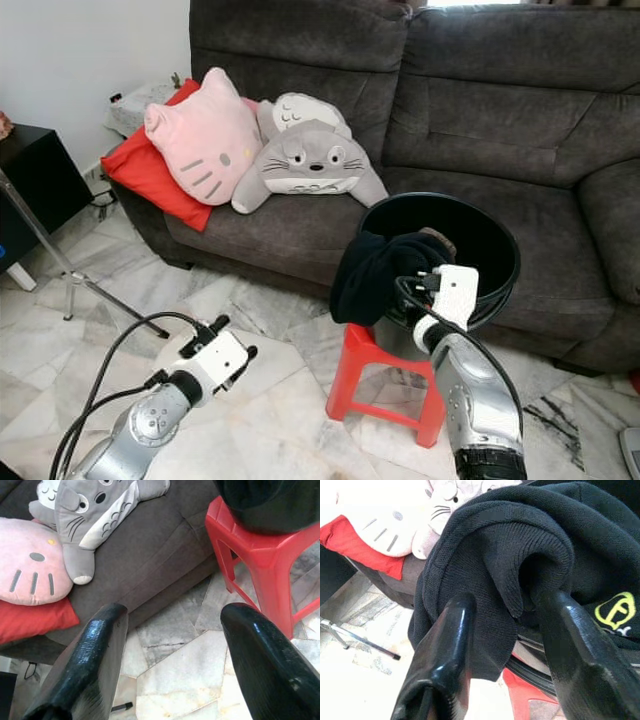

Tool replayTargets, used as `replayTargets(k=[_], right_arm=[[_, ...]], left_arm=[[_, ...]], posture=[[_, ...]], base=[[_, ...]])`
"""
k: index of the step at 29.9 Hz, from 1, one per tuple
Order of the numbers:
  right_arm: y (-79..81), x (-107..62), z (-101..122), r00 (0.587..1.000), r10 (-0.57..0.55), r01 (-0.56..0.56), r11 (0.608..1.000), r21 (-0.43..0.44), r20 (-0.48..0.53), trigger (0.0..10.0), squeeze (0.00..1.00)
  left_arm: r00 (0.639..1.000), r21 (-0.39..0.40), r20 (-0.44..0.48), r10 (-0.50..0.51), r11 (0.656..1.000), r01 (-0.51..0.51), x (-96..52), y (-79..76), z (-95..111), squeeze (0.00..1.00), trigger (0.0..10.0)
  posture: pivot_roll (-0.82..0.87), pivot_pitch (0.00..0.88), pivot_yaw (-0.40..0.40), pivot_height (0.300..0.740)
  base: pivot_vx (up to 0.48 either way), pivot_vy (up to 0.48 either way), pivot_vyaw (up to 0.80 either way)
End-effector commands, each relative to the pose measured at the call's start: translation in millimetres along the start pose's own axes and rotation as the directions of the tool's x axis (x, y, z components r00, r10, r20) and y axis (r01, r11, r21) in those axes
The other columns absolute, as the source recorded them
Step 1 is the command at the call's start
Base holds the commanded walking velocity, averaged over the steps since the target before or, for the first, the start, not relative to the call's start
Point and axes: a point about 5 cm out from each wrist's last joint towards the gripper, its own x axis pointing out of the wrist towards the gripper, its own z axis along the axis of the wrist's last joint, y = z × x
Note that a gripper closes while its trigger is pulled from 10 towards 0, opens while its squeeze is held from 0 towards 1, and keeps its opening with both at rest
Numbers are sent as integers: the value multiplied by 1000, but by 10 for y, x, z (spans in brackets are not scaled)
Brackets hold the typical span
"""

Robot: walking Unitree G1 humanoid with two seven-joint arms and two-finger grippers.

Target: Hang hanger

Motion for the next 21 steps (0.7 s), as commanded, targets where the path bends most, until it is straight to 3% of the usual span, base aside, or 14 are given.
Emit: replayTargets(k=[1,21], right_arm=[[-13,31,48,1000,0,0,1000,-19,12,10000,0],[55,229,155,997,63,-61,997,-40,39,10000,0]], left_arm=[[1000,20,-5,-7,1000,7,-4,-9,-19,0,10000],[1000,18,0,3,1000,-3,26,11,7,0,10000]], posture=[[-52,0,5,740],[-48,0,8,740]], base=[[0,0,0],[0,0,0]])
